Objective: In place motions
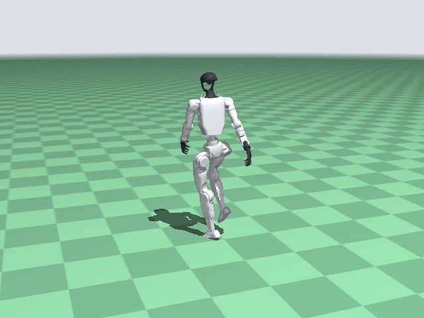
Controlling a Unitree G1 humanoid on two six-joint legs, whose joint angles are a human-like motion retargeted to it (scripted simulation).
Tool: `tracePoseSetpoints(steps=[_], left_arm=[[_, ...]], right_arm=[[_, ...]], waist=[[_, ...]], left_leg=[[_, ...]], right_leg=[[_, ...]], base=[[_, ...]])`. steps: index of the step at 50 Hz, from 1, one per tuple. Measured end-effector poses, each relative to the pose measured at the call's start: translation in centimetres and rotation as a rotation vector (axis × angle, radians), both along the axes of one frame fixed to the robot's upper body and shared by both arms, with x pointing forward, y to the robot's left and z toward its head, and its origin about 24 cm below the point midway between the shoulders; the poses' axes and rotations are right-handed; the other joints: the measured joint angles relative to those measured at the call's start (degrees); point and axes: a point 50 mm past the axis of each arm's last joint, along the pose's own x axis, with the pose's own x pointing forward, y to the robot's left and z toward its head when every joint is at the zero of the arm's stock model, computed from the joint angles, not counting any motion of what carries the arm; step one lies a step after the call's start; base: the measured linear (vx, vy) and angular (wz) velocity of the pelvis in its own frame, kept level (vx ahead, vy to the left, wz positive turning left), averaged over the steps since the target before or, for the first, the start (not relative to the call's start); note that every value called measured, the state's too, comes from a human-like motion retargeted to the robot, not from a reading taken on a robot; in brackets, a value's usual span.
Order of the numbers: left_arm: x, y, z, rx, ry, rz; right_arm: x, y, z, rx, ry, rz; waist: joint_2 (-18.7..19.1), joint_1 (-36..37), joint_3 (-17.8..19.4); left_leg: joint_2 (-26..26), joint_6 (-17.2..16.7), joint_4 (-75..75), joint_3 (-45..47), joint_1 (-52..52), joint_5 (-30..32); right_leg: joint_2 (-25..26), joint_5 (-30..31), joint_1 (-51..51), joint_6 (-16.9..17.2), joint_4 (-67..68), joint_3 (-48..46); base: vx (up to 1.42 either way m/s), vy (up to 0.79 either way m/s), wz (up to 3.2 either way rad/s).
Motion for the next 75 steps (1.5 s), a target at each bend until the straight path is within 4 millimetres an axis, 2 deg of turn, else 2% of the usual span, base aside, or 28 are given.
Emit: tracePoseSetpoints(steps=[3,5,7,10,12,15,17,20,24,27,30,33,35,37,38,40,42,46,50,54,57,60,65,67,69,70,73,75], left_arm=[[-11.1,1.6,-7.0,0.11,0.431,0.074],[-21.1,2.9,-9.5,0.205,0.759,0.136],[-30.6,5.3,-9.3,0.316,1.056,0.235],[-39.1,8.9,-6.5,0.469,1.269,0.525],[-42.3,9.9,-5.0,0.506,1.332,0.748],[-45.0,9.8,-3.8,0.453,1.365,1.021],[-45.8,9.5,-3.5,0.36,1.342,1.167],[-48.8,8.3,-2.1,0.282,1.401,1.392],[-50.4,6.5,-1.5,0.222,1.381,1.653],[-47.0,6.4,-3.6,0.139,1.312,1.581],[-42.7,7.2,-5.6,0.078,1.264,1.345],[-37.0,8.2,-7.4,0.197,1.108,1.103],[-32.6,8.0,-8.3,0.297,0.941,0.982],[-27.9,6.8,-9.0,0.286,0.792,0.856],[-25.2,5.8,-9.2,0.235,0.728,0.791],[-18.1,4.2,-8.8,0.091,0.571,0.633],[-9.2,4.0,-6.0,-0.001,0.337,0.455],[4.2,5.0,3.9,0.073,-0.146,0.236],[7.8,5.7,9.8,0.127,-0.422,0.183],[6.2,3.1,8.1,0.015,-0.351,0.058],[4.8,1.0,6.2,-0.073,-0.278,0.056],[1.9,0.6,2.8,-0.145,-0.198,0.221],[-8.4,1.4,-4.9,-0.077,0.139,0.434],[-12.9,2.1,-7.0,-0.014,0.287,0.429],[-17.3,3.2,-8.3,0.063,0.414,0.419],[-19.4,3.8,-8.7,0.101,0.472,0.41],[-23.1,5.1,-9.2,0.265,0.612,0.375],[-24.4,5.4,-9.3,0.347,0.685,0.449]], right_arm=[[5.5,-1.1,-2.4,0.075,-0.178,0.139],[9.3,-2.3,-3.4,0.105,-0.242,0.299],[14.4,-2.7,-4.4,0.117,-0.315,0.534],[28.8,-1.6,-4.3,0.081,-0.633,0.906],[38.1,-0.6,-1.7,0.002,-0.911,1.057],[48.9,-0.5,5.2,-0.284,-1.304,1.116],[53.5,-0.6,10.4,-0.476,-1.558,1.073],[56.1,0.7,14.9,-0.614,-1.821,1.003],[56.4,4.4,15.7,-0.559,-1.962,1.106],[55.6,5.7,14.1,-0.503,-1.935,1.167],[52.3,6.1,9.3,-0.364,-1.805,1.171],[44.8,4.4,2.0,-0.201,-1.51,1.141],[36.9,2.8,-2.7,-0.117,-1.25,1.065],[27.7,1.1,-5.5,-0.036,-0.968,0.945],[23.3,0.2,-5.9,0.011,-0.817,0.884],[15.9,-1.6,-5.3,0.072,-0.525,0.702],[10.7,-2.4,-4.1,0.033,-0.354,0.422],[5.6,-1.5,-2.5,-0.049,-0.253,-0.054],[-0.2,-0.5,-0.1,-0.133,-0.109,-0.17],[-5.6,-0.1,3.4,-0.216,0.119,-0.185],[-3.4,0.1,1.7,-0.246,0.061,-0.147],[1.8,-0.5,-1.3,-0.178,-0.151,-0.101],[14.0,-1.1,-5.0,0.015,-0.613,0.09],[19.4,-1.2,-5.7,0.009,-0.78,0.251],[24.4,-0.7,-5.7,0.009,-0.925,0.428],[26.5,-0.4,-5.4,0.015,-0.991,0.513],[33.1,0.0,-3.8,0.03,-1.204,0.679],[37.8,-0.2,-1.5,0.003,-1.363,0.788]], waist=[[-1.1,2.1,-5.0],[-3.3,4.5,-8.2],[-8.4,3.9,-10.7],[-7.6,24.1,-5.6],[-10.0,23.4,-2.8],[-10.5,33.7,6.6],[-10.6,37.5,11.0],[-14.6,40.7,10.2],[-18.4,36.6,5.4],[-16.9,32.5,2.2],[-15.5,29.3,-1.9],[-15.8,28.4,-5.1],[-14.4,23.1,-8.5],[-10.7,16.3,-11.5],[-8.5,12.3,-12.3],[-4.7,6.2,-10.7],[-2.5,1.1,-4.5],[-0.6,-6.3,9.7],[1.2,-11.7,12.9],[2.1,-8.0,4.2],[0.9,-3.2,2.5],[0.0,-0.6,0.5],[-1.5,0.6,-4.7],[-4.5,1.4,-6.6],[-8.0,2.7,-8.8],[-9.9,4.3,-10.2],[-10.1,15.6,-13.0],[-10.5,16.8,-12.4]], left_leg=[[-2.1,1.6,2.0,3.1,0.4,-2.8],[-4.7,4.1,7.6,5.1,-0.8,-4.9],[-3.7,9.4,25.1,9.3,-7.6,2.0],[7.4,12.4,65.9,-0.9,-33.0,19.3],[3.2,12.4,78.0,-6.9,-48.2,12.0],[14.6,12.4,90.5,-0.9,-58.4,6.0],[14.9,12.4,93.8,3.1,-63.9,3.0],[13.9,12.3,93.8,13.0,-69.1,2.1],[13.8,12.2,94.8,16.3,-66.8,3.5],[13.9,12.4,95.1,10.4,-61.1,3.5],[11.8,12.4,85.5,6.6,-47.7,3.4],[6.2,12.4,60.4,12.8,-26.1,5.6],[-5.1,12.4,33.3,10.0,-13.2,13.7],[-10.5,5.4,9.0,6.2,-0.7,1.7],[-6.7,3.2,3.9,9.7,2.6,-0.5],[-2.4,2.2,2.1,5.4,0.4,0.1],[-0.5,1.4,5.2,-3.3,-2.0,0.9],[4.3,1.1,7.1,-8.1,-3.5,1.6],[7.7,0.5,6.5,-11.7,-3.5,1.7],[6.6,0.8,6.1,-10.8,-5.6,1.7],[4.7,0.9,5.5,-9.2,-5.5,1.9],[3.0,0.9,3.9,-5.9,-5.2,2.3],[-0.9,1.4,2.6,-2.4,-5.5,0.9],[-5.6,2.0,1.8,-1.0,-5.0,0.4],[-9.6,1.8,1.2,0.7,-4.6,-0.1],[-11.4,1.7,1.0,2.3,-4.6,-0.5],[-9.2,0.2,2.4,8.8,-7.7,-1.4],[-8.4,-0.8,3.9,8.6,-10.4,-1.1]], right_leg=[[-0.1,4.0,19.0,-1.5,-23.0,6.1],[-1.8,-8.8,31.8,0.6,-41.7,8.4],[-10.7,-13.8,37.0,0.4,-51.7,-5.8],[-4.2,-11.8,37.1,-1.5,-53.6,13.3],[-4.9,-11.2,33.7,-1.4,-52.4,14.1],[-6.7,-10.2,35.9,-3.8,-52.4,16.2],[-8.7,-9.4,36.9,-3.4,-53.0,18.7],[-13.4,-8.9,33.9,-2.5,-53.0,20.9],[-14.9,-9.2,32.2,-2.5,-53.2,21.0],[-11.7,-9.1,33.4,-2.7,-55.4,19.9],[-9.0,-9.8,34.6,-2.4,-56.8,17.9],[-10.4,-13.0,35.5,-0.7,-54.6,17.0],[-10.6,-14.2,35.0,0.0,-52.2,10.6],[-8.1,-11.9,30.2,-2.2,-41.3,2.7],[-7.6,-7.2,24.8,-3.8,-30.4,-0.7],[-3.6,4.6,9.9,-2.5,-7.6,4.8],[3.0,1.0,-1.3,-3.1,8.2,7.4],[1.0,-2.7,-19.4,-1.6,26.9,0.5],[2.8,-4.5,-31.3,2.8,30.5,-5.0],[1.3,-5.6,-33.2,2.3,29.0,-5.0],[1.5,-4.9,-25.7,1.0,24.8,-2.2],[0.1,-4.5,-13.3,-1.0,15.2,0.8],[0.6,-1.1,12.4,-0.8,-21.7,11.3],[-3.7,-0.6,23.1,4.3,-41.8,13.2],[-9.4,-13.1,28.6,5.2,-52.7,2.7],[-12.7,-12.8,29.4,6.1,-56.7,-5.5],[-14.5,-11.7,26.7,12.4,-60.0,5.2],[-14.7,-10.6,24.4,11.8,-59.6,1.8]], base=[[0.42,-0.07,-0.32],[0.52,-0.14,-0.01],[0.26,-0.28,0.09],[-0.22,-0.73,-3.65],[-0.5,-0.54,-0.1],[-0.45,-0.41,-1.29],[-0.16,-0.04,-0.84],[0.18,0.24,-0.35],[0.26,0.14,0.19],[0.02,-0.03,0.45],[0.21,0.1,0.44],[0.31,0.37,0.58],[0.23,0.64,2.22],[0.22,0.61,2.49],[0.08,0.41,2.0],[-0.21,0.26,1.58],[-0.59,0.15,0.84],[-0.7,0.14,0.89],[0.07,-0.01,0.51],[0.44,-0.09,-0.52],[-0.08,-0.01,-0.88],[-0.07,0.07,-0.9],[0.06,0.01,-0.73],[0.06,-0.13,-0.46],[0.15,-0.16,-0.47],[0.27,-0.23,-1.26],[-0.03,-0.25,-1.25],[-0.43,-0.26,0.21]])
